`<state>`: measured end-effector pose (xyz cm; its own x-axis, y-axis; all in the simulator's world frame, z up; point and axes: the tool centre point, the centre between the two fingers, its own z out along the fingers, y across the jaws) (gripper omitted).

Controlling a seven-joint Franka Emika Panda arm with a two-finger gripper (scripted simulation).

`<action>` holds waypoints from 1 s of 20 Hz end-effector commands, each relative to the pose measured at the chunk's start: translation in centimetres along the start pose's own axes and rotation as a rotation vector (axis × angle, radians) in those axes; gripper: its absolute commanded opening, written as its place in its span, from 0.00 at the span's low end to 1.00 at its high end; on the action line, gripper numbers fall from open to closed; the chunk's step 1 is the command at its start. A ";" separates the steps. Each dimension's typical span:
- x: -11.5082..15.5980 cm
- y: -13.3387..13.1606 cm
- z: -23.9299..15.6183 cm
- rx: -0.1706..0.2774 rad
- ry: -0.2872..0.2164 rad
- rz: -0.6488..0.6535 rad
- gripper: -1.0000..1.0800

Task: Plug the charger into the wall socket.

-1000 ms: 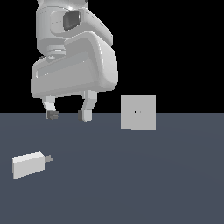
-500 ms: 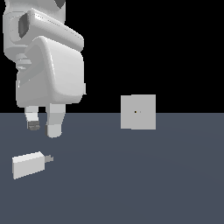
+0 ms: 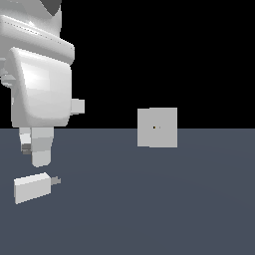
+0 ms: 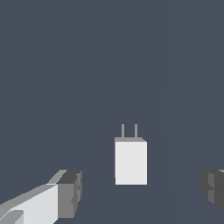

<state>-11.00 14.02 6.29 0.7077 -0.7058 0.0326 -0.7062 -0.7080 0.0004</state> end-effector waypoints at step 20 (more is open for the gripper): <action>-0.3 -0.1 5.0 0.000 0.000 0.008 0.96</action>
<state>-11.06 14.14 1.57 0.7021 -0.7114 0.0322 -0.7118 -0.7024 0.0011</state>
